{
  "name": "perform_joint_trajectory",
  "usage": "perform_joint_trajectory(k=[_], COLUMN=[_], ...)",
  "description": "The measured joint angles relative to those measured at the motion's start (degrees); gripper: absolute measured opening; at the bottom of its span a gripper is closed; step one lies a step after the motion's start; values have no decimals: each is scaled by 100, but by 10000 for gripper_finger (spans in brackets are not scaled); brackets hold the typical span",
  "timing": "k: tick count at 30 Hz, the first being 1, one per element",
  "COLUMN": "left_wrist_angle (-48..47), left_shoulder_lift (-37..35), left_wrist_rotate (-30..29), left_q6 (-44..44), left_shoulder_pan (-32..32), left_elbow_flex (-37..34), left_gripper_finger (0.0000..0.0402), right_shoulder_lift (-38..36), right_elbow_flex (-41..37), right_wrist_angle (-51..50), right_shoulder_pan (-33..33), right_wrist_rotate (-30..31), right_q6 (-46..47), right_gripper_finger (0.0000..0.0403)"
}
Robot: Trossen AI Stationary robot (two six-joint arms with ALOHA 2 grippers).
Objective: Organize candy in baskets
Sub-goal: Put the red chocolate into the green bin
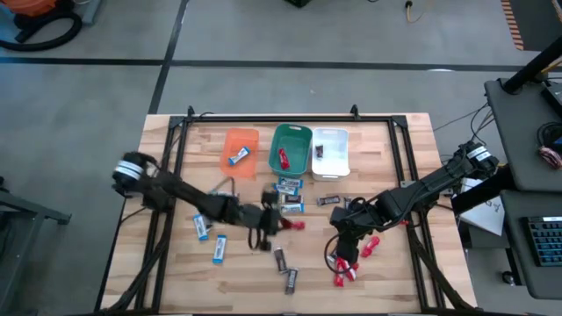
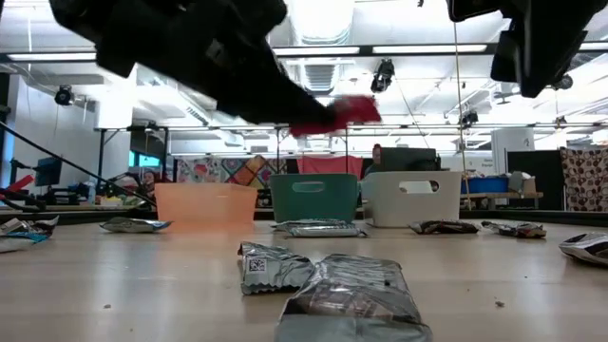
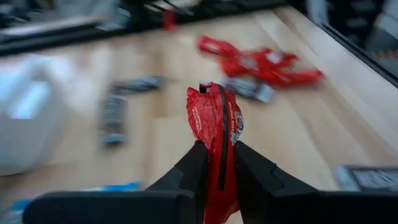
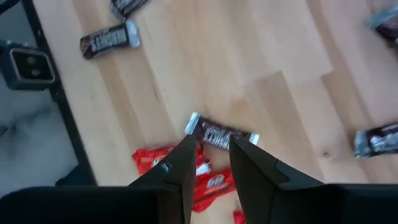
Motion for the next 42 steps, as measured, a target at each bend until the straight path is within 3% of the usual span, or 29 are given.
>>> perform_joint_trajectory(k=[8,19,28,42], left_wrist_angle=[5,-245,-294,-568], left_shoulder_lift=[-1107,-833,-144,56], left_wrist_rotate=[-21,0,7,-15], left_q6=[-209,-867,-1557,-1543], left_shoulder_pan=[1358,2642,2807,2820], left_elbow_flex=[-415,-101,373,518], left_gripper_finger=[45,45,45,45], right_shoulder_lift=[0,-1,-2,-2], right_elbow_flex=[0,0,0,0], right_wrist_angle=[-2,39,43,179], right_shoulder_pan=[-70,-300,-377,-377], right_wrist_rotate=[940,1708,2357,2376], right_q6=[-148,-302,-357,-295], right_gripper_finger=[81,75,73,75])
